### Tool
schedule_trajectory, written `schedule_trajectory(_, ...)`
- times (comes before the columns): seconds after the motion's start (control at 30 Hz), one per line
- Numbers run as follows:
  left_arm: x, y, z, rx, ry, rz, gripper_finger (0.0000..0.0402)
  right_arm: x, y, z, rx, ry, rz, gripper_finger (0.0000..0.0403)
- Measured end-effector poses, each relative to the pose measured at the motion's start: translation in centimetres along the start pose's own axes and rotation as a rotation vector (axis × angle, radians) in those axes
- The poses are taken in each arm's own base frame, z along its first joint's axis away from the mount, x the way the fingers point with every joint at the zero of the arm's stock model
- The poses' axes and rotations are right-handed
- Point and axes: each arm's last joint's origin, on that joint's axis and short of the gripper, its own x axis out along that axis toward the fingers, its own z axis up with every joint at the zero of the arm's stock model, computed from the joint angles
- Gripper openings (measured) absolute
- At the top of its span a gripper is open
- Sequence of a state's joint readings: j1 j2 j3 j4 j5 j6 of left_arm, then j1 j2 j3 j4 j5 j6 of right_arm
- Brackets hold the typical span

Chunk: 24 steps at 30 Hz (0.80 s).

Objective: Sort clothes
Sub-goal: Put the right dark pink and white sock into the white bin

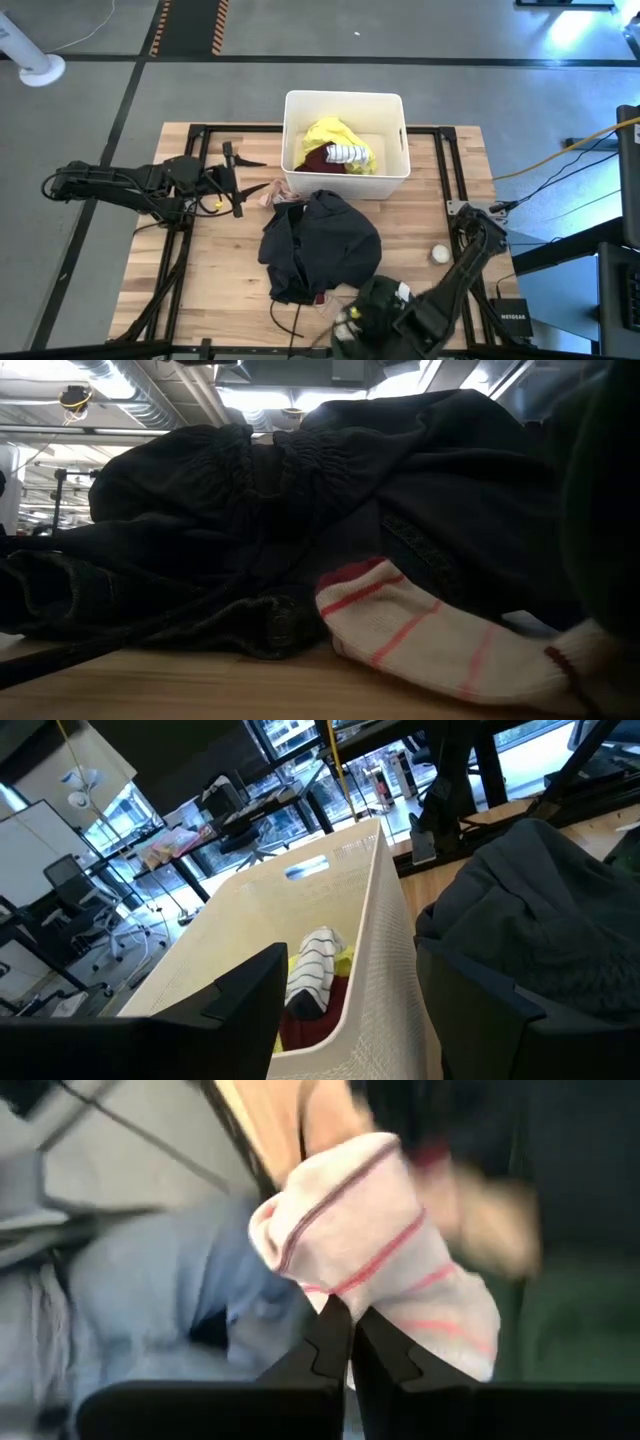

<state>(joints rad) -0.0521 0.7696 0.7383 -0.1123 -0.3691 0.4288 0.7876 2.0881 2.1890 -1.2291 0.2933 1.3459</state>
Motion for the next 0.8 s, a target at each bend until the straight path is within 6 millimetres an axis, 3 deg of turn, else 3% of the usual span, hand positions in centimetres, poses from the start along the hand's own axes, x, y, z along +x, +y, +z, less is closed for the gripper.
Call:
schedule_trajectory(0.2,-0.1,0.1,0.1,0.005,-0.006,0.003,0.0219,0.8,-1.6,5.8,-0.168,-0.154,-0.089,0.0010)
schedule_trajectory(0.5,-2.2,1.2,0.6,-0.020,-0.084,0.040,0.0219,2.5,-6.7,14.8,-0.217,-0.203,-0.271,0.0015)
schedule_trajectory(0.8,-5.7,2.6,0.4,-0.073,-0.150,0.068,0.0219,-0.5,-11.9,21.4,-0.218,-0.291,-0.333,0.0016)
